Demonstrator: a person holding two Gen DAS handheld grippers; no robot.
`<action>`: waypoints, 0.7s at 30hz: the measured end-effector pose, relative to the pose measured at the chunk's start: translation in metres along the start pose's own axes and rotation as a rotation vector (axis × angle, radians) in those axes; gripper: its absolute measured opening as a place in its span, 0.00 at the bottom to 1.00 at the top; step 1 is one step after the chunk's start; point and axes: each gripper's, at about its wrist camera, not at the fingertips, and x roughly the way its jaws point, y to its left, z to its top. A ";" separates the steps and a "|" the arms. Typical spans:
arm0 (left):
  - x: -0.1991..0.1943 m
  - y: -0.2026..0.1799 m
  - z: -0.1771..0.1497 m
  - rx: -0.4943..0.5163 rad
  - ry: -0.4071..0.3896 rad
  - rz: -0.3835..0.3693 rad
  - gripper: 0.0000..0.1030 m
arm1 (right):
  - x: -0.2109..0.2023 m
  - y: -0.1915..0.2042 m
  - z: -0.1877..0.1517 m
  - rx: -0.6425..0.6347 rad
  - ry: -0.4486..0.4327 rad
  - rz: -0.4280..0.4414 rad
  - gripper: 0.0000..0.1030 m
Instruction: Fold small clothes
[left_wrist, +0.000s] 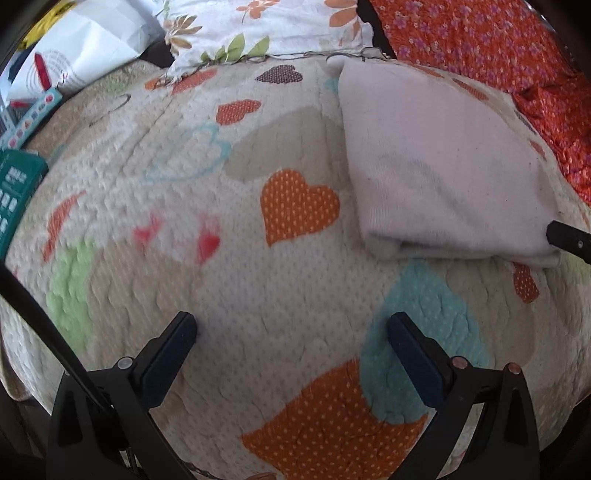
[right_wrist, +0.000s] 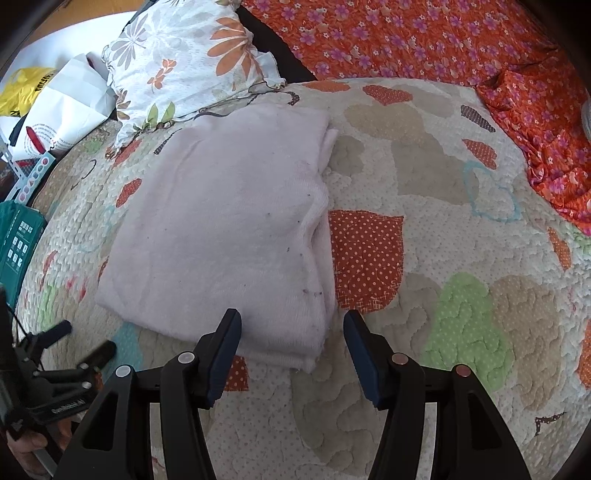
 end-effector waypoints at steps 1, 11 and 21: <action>-0.001 0.000 -0.001 -0.002 -0.004 0.003 1.00 | -0.002 0.000 -0.001 -0.002 0.003 -0.004 0.61; 0.001 -0.001 -0.004 -0.034 0.006 0.005 1.00 | 0.001 -0.011 -0.038 0.077 0.082 -0.050 0.66; 0.002 0.002 -0.004 -0.101 0.010 0.002 1.00 | 0.016 0.005 -0.038 -0.050 0.049 -0.157 0.86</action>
